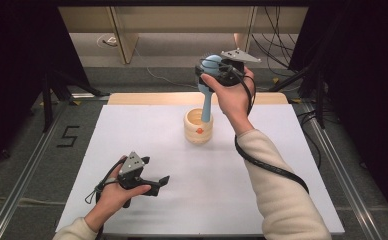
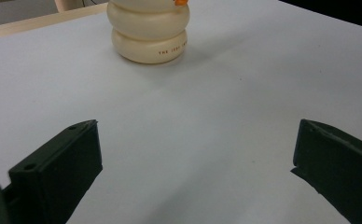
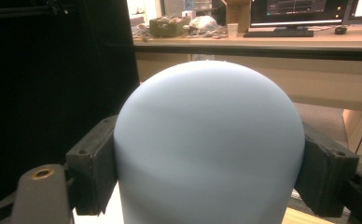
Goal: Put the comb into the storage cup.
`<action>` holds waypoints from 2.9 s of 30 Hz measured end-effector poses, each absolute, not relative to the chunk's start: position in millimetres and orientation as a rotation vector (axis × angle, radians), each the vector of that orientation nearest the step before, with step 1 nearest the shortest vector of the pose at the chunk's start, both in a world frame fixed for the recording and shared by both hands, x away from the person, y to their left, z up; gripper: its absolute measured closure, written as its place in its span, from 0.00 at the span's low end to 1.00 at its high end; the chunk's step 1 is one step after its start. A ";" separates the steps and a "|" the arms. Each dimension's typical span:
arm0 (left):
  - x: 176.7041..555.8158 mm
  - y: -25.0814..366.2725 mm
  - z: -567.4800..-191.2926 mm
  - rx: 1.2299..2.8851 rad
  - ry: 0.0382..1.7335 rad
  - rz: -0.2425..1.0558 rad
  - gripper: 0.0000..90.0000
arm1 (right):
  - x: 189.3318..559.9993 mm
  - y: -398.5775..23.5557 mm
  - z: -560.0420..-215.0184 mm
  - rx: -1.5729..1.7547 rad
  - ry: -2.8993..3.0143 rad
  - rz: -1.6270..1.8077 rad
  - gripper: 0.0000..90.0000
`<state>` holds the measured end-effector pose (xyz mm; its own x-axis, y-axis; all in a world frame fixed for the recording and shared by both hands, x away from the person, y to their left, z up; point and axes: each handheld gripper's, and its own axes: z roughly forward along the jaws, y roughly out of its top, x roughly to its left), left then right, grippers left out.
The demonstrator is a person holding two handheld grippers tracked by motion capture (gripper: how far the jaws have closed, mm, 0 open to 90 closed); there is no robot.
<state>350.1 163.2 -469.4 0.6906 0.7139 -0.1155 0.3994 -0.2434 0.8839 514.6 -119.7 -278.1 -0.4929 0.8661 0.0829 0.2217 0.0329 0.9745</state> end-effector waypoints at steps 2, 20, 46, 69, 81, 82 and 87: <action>350.1 163.3 -469.4 1.870 0.872 0.383 0.01 | 515.4 -119.3 -278.4 1.103 1.760 1.490 0.23; 350.2 163.2 -469.6 1.870 0.871 0.379 0.01 | 520.9 -114.5 -279.6 1.104 1.756 1.483 0.23; 350.0 163.2 -468.9 1.865 0.871 0.387 0.01 | 528.8 -108.5 -284.9 1.107 1.750 1.472 0.23; 350.2 163.5 -469.3 1.867 0.871 0.385 0.01 | 534.4 -105.3 -289.4 1.115 1.749 1.470 0.23; 350.2 163.4 -469.4 1.868 0.871 0.384 0.01 | 536.9 -101.5 -293.0 1.118 1.751 1.471 0.23; 350.2 163.4 -469.4 1.867 0.871 0.384 0.01 | 537.6 -100.9 -293.7 1.118 1.754 1.470 0.23; 350.3 163.5 -469.5 1.867 0.871 0.383 0.01 | 538.6 -99.9 -294.6 1.121 1.752 1.470 0.23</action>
<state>350.3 163.5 -469.5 0.6907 0.7140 -0.1150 0.3972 -0.2416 0.8854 538.6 -99.9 -294.6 -0.4746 0.8766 0.0792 0.2302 0.0368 0.9724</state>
